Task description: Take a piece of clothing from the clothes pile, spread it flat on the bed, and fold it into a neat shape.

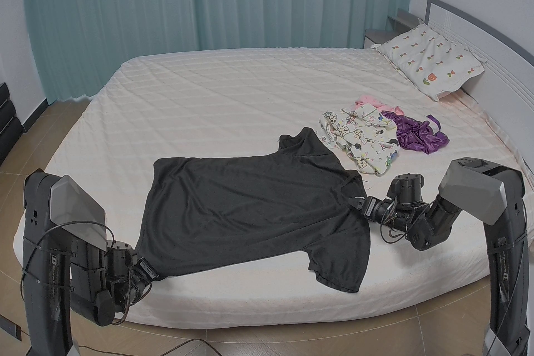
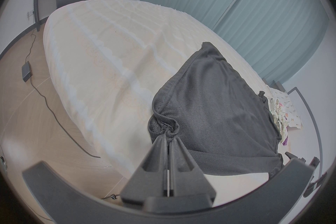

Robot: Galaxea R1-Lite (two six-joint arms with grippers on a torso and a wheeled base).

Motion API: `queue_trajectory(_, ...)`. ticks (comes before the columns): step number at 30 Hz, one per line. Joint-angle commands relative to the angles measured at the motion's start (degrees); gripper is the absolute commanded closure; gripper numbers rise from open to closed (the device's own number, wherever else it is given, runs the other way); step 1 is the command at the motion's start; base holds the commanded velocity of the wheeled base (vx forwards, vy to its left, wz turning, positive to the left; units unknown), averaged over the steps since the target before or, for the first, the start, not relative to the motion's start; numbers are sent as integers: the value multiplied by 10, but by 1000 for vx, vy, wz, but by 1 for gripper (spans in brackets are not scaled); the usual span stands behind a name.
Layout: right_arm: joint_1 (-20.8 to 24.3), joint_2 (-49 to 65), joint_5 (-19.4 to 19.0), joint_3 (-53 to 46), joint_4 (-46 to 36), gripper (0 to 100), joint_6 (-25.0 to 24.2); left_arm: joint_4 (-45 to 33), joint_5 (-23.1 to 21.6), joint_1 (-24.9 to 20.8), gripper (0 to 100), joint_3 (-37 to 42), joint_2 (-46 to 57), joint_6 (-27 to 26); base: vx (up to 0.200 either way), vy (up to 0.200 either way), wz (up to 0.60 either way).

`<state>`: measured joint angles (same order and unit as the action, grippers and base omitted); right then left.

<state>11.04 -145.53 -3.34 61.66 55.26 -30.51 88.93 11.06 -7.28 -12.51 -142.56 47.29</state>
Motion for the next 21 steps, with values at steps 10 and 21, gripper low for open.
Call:
queue_trajectory(10, 28, 141, -54, -291, 28, 0, -50, 11, -2, 1, 100, -1, -2, 1, 0, 0, 0)
queue_trajectory(21, 122, 95, -23, -361, 84, 0, -57, 11, -2, 1, 100, 0, -2, 2, 0, 0, 0)
